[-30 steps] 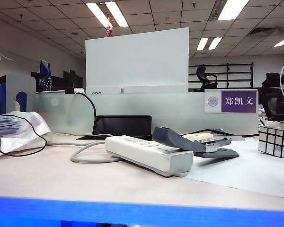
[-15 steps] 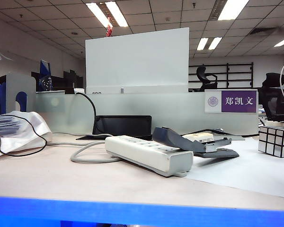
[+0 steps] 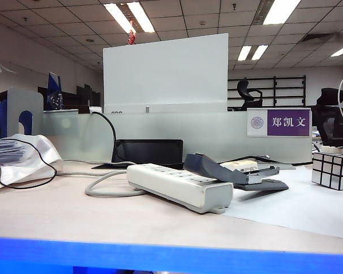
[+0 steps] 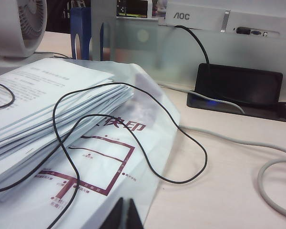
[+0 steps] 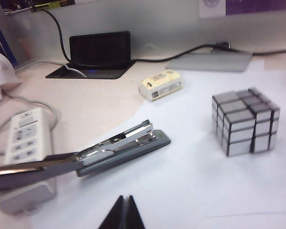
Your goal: Press the button on the power strip.
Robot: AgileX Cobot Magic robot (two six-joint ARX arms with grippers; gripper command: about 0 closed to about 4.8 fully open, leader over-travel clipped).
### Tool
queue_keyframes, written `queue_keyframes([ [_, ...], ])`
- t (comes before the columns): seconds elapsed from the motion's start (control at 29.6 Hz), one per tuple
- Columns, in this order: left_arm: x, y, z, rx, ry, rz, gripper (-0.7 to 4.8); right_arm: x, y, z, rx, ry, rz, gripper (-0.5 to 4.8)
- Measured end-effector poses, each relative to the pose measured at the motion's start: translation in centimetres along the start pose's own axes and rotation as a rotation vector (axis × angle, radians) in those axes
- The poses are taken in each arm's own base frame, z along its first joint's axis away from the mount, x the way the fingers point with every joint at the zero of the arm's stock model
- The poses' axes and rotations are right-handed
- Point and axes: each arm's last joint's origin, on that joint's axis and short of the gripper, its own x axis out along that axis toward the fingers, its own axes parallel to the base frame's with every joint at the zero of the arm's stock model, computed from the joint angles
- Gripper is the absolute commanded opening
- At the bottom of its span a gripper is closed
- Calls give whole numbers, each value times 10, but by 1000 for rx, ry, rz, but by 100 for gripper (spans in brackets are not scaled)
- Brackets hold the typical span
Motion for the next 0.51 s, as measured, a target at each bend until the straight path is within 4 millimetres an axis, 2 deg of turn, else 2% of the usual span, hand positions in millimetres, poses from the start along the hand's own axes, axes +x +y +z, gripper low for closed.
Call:
queue_keyframes([
  [0.2, 0, 0, 0, 0, 1, 0, -5, -1, -4, 0, -170, 2, -44, 3],
  [0.51, 0, 0, 0, 0, 2, 0, -5, -4, -19, 5, -162, -47, -281, 3],
])
